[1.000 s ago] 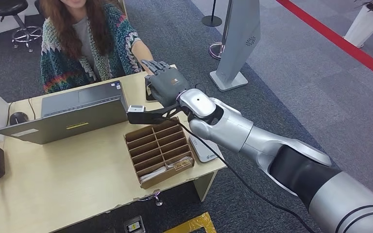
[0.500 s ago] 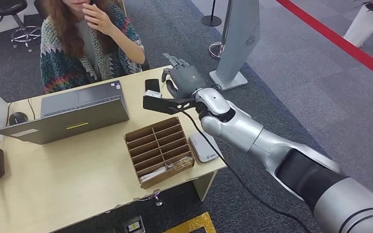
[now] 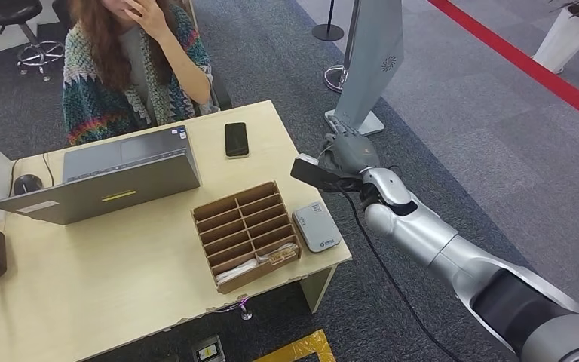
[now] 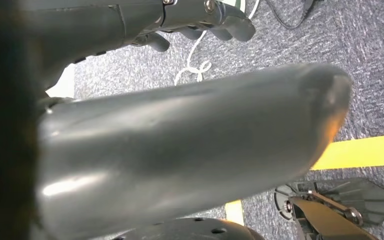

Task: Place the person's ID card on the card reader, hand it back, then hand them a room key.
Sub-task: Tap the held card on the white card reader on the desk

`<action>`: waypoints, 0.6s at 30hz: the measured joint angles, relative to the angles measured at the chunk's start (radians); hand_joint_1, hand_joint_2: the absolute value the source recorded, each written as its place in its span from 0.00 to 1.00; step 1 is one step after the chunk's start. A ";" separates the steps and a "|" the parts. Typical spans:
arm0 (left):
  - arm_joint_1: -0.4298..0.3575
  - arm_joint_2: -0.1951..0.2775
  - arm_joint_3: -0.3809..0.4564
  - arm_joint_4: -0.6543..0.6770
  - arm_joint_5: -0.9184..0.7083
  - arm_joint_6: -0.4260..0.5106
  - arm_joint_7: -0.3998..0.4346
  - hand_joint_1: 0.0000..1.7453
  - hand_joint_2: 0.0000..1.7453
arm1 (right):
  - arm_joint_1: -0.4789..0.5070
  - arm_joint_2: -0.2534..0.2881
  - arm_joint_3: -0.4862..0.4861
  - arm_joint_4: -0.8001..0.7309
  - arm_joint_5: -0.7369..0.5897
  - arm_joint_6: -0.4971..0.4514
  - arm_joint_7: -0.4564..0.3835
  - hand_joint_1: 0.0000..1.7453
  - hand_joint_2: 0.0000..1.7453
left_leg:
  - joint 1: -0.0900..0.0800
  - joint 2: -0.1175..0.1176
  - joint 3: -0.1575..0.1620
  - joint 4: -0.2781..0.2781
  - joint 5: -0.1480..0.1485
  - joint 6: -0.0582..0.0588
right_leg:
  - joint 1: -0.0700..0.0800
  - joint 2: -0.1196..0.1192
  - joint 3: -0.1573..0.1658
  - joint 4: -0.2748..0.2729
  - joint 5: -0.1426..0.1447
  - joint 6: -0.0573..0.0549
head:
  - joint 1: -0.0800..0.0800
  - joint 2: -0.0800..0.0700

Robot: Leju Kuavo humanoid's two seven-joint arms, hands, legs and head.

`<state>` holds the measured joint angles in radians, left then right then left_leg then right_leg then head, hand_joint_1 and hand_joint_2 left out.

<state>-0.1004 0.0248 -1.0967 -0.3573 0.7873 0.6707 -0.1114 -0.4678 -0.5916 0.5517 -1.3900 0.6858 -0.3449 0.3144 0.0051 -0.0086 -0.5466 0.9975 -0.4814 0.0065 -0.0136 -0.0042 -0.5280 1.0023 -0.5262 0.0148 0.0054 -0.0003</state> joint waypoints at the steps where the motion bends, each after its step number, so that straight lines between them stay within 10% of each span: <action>1: 0.000 0.000 0.000 0.000 0.001 0.000 0.000 0.00 0.00 | 0.021 -0.006 -0.012 -0.005 0.002 0.008 0.002 1.00 1.00 | 0.000 0.000 0.000 0.000 0.000 0.000 | 0.000 0.000 0.000 0.000 0.000 0.000 | 0.000 0.000; 18: -0.002 0.000 0.000 0.002 0.020 -0.001 0.000 0.00 0.00 | 0.204 -0.012 -0.080 -0.040 0.005 0.117 -0.019 1.00 1.00 | 0.000 0.001 0.000 0.000 -0.001 -0.001 | 0.000 0.001 0.000 0.000 0.000 0.000 | 0.000 0.000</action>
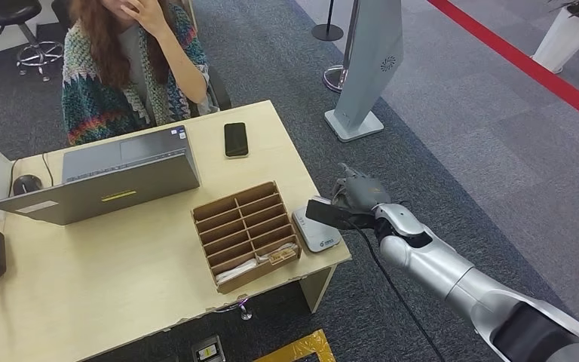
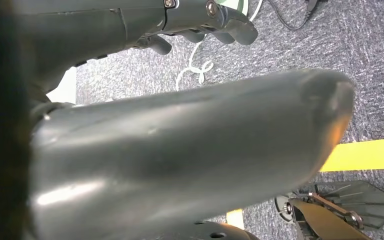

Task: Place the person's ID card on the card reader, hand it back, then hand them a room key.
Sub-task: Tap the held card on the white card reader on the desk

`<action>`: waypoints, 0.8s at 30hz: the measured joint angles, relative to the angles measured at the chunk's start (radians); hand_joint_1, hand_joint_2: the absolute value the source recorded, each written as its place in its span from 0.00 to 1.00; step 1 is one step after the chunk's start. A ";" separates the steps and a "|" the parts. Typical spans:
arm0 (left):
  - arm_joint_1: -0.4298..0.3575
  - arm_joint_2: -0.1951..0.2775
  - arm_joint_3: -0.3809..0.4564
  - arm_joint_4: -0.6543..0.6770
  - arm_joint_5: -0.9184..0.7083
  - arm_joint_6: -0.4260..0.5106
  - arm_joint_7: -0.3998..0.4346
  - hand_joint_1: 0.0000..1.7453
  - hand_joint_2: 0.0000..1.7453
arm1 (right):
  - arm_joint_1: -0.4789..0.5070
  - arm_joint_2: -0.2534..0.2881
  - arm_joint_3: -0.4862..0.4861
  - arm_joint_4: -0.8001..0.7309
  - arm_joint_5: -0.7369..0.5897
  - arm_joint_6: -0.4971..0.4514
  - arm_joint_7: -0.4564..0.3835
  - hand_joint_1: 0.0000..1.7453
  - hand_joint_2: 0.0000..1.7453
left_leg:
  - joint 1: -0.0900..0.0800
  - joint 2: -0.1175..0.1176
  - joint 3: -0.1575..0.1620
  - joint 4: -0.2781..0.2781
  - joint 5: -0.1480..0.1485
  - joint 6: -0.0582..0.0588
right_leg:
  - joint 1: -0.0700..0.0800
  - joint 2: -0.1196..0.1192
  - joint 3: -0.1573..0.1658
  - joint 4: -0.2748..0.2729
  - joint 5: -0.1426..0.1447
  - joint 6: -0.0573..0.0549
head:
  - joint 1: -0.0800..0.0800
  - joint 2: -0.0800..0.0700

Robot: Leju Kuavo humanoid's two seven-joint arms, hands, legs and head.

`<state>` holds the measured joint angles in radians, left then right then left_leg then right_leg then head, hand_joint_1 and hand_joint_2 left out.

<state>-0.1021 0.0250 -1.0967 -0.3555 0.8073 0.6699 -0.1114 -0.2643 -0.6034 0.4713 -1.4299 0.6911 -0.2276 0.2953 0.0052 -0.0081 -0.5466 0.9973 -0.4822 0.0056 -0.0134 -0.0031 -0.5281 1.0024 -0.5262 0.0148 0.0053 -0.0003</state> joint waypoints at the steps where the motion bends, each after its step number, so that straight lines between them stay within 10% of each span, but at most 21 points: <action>1: 0.000 0.000 0.000 0.000 0.001 0.000 0.000 0.00 0.00 | 0.004 0.003 0.000 0.001 0.000 0.005 -0.006 1.00 1.00 | 0.000 0.000 0.000 0.000 0.000 0.000 | 0.000 0.000 0.000 0.000 0.000 0.000 | 0.000 0.000; 24: -0.004 -0.001 0.000 0.000 0.008 0.009 0.000 0.00 0.00 | 0.032 0.060 0.022 0.027 -0.044 0.014 -0.029 1.00 1.00 | 0.000 0.001 0.001 0.000 0.000 0.000 | 0.000 0.001 0.000 0.000 0.000 0.000 | 0.000 0.000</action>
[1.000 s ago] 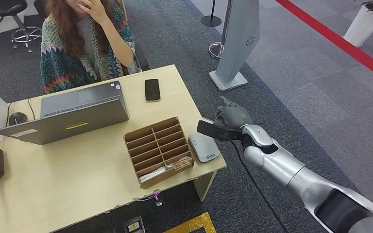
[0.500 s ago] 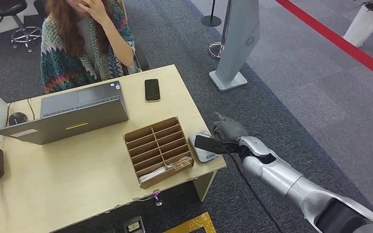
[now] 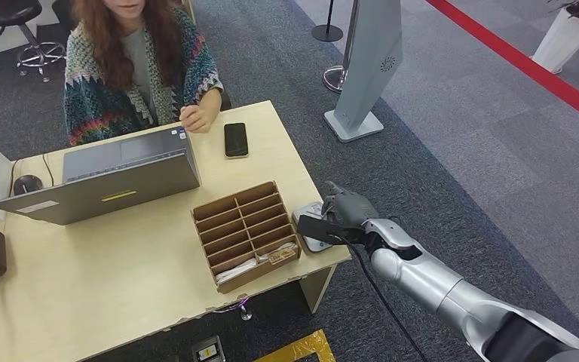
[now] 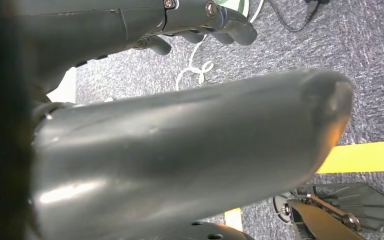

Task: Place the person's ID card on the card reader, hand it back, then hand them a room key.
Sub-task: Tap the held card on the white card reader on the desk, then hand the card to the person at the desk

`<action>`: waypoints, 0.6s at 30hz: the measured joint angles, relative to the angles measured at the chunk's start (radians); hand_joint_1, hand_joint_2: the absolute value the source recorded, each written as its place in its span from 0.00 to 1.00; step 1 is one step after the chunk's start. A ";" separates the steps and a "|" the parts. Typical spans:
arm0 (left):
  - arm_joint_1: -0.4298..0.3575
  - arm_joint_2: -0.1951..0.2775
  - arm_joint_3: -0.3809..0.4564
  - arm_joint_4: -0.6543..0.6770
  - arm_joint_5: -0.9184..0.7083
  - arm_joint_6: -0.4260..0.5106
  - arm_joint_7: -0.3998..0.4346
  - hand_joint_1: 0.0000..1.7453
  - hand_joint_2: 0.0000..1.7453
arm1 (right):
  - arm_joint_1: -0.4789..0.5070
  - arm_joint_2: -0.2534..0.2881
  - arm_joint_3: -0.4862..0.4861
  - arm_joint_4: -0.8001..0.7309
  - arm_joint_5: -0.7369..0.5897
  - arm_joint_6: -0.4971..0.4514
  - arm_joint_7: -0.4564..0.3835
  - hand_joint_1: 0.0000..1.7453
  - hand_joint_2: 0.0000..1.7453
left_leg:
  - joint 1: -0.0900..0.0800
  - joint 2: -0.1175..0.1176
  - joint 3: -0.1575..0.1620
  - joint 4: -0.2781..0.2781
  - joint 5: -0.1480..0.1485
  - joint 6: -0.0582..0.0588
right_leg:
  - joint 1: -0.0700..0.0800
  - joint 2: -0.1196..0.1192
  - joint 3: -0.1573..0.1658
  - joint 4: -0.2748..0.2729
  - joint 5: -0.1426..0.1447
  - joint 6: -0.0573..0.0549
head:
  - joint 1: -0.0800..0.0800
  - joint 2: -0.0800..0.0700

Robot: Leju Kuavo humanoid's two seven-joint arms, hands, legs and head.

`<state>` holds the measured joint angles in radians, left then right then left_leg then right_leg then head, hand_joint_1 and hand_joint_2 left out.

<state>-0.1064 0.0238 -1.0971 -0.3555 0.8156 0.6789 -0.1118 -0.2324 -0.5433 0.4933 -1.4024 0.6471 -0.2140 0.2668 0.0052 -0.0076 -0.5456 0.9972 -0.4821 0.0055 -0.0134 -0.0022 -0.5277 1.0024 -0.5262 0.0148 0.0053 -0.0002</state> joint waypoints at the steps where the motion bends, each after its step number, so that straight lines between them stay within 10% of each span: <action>1: -0.002 0.000 0.000 0.000 0.000 0.000 0.000 0.00 0.00 | 0.000 0.001 0.001 0.001 -0.001 0.000 0.003 1.00 1.00 | 0.000 0.000 0.000 0.000 0.000 0.000 | 0.000 0.000 0.000 0.000 0.000 0.000 | 0.000 0.000; 18: -0.022 -0.001 -0.004 0.000 -0.021 0.000 0.000 0.00 0.00 | -0.008 -0.001 0.003 0.005 0.040 -0.001 0.045 1.00 1.00 | 0.000 0.003 0.001 0.000 0.000 0.000 | 0.000 0.002 0.001 0.000 0.000 0.000 | 0.000 0.000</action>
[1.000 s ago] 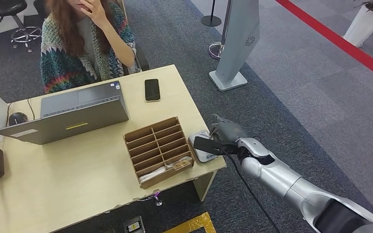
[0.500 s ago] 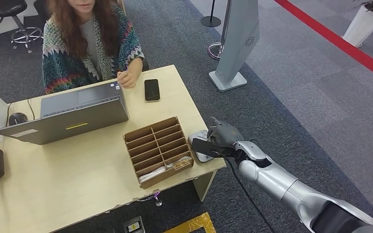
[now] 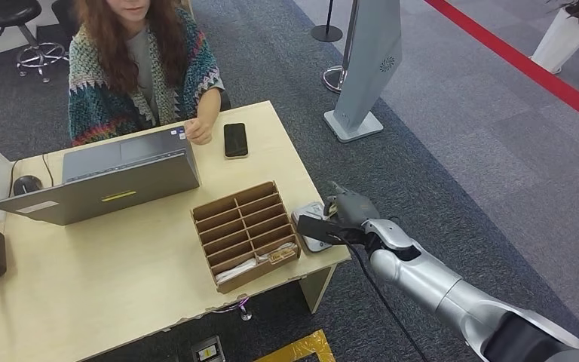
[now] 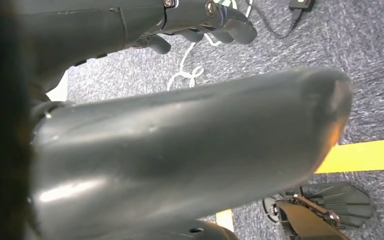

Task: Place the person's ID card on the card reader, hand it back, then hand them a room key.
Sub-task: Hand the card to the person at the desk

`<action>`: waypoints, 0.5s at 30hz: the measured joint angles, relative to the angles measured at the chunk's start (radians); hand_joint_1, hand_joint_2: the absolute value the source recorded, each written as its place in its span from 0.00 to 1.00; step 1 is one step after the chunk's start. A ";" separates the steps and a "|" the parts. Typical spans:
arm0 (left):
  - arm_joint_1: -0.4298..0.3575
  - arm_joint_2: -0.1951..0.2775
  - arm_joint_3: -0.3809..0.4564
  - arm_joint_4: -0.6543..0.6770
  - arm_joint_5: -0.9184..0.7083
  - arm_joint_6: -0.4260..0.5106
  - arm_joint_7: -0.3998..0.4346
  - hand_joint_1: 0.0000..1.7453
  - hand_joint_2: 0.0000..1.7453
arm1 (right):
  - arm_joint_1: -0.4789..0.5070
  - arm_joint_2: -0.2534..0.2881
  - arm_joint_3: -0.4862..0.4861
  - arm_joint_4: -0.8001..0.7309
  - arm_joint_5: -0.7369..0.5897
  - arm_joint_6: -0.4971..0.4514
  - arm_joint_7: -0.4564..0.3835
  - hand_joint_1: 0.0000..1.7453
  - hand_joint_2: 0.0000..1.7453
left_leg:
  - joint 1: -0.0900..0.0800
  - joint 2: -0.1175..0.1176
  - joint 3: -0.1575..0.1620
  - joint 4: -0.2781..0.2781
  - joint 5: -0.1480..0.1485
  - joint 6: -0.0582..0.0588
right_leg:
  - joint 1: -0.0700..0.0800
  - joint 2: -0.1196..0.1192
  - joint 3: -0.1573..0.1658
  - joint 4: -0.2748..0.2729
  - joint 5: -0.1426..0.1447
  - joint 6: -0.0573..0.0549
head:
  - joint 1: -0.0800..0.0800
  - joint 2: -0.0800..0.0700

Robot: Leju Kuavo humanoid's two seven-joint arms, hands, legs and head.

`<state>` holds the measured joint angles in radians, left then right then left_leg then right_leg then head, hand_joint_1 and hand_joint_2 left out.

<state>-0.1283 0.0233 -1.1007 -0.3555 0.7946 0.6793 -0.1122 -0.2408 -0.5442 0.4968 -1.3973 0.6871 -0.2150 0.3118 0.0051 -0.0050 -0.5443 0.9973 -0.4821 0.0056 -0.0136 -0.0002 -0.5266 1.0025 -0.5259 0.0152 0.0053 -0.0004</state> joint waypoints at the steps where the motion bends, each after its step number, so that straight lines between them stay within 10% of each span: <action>1: -0.002 0.000 0.000 0.000 -0.003 0.000 0.000 0.00 0.00 | -0.006 -0.003 -0.001 -0.003 0.010 0.005 0.002 1.00 1.00 | 0.000 0.000 0.000 0.000 0.000 0.000 | 0.000 0.000 0.000 0.000 0.000 0.000 | 0.000 0.000; 15: -0.039 0.000 -0.017 0.000 -0.082 -0.031 0.033 0.00 0.00 | -0.278 -0.054 0.006 -0.134 0.082 0.139 0.024 1.00 1.00 | 0.000 0.000 -0.001 0.000 0.000 0.000 | 0.000 0.000 0.000 0.001 0.000 0.000 | 0.000 0.000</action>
<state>-0.1677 0.0237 -1.1172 -0.3555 0.7129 0.6487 -0.0794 -0.5191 -0.5982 0.5028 -1.5314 0.7692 -0.0755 0.3356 0.0047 -0.0049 -0.5451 0.9974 -0.4818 0.0057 -0.0140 -0.0003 -0.5270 1.0030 -0.5254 0.0156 0.0054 0.0000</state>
